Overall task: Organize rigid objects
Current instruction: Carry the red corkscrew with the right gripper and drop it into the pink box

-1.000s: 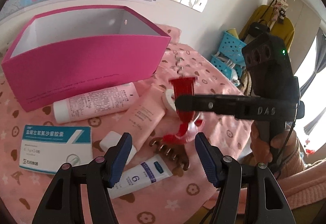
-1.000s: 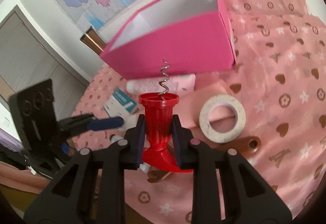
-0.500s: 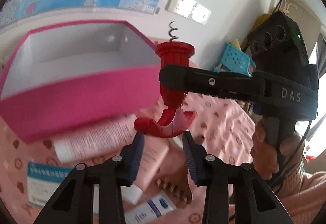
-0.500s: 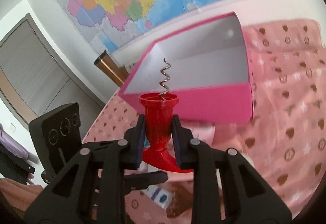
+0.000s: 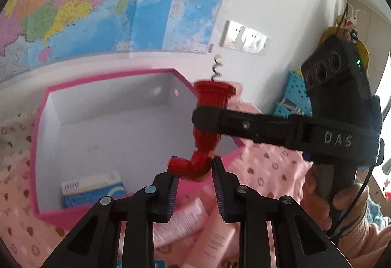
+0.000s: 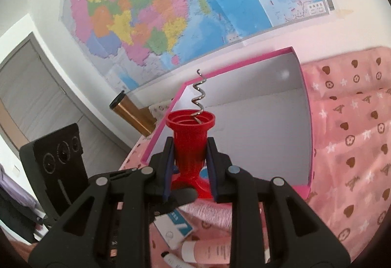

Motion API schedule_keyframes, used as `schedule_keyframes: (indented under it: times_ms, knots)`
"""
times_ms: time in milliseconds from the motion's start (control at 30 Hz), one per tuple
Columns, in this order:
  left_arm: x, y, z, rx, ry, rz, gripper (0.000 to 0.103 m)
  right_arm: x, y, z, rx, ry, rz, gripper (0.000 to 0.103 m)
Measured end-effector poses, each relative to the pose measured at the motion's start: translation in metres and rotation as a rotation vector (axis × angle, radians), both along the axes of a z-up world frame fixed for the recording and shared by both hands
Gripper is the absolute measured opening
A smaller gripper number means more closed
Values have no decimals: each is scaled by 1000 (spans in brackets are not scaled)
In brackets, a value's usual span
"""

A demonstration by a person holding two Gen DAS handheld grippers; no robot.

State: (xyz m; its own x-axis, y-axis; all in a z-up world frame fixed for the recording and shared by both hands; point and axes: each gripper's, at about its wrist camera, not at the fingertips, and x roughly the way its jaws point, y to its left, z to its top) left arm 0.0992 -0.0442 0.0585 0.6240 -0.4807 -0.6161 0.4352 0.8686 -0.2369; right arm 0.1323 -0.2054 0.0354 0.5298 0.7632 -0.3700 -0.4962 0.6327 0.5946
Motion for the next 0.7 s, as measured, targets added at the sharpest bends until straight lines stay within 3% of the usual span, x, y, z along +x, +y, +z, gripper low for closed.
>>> schedule_keyframes:
  times_ms: [233,467,633,700]
  knots:
    - [30,3,-6,30,51,26,27,28,-2,-16,37,89,-35,27]
    - [54,-1,-26,47,126,40,27,46,-1,-40,-13,186,-77,30]
    - [57,3,-30,40,145,57,27,43,-7,-30,-57,165,-134,45]
    - [56,6,-30,38,143,64,27,40,-10,-26,-88,148,-173,63]
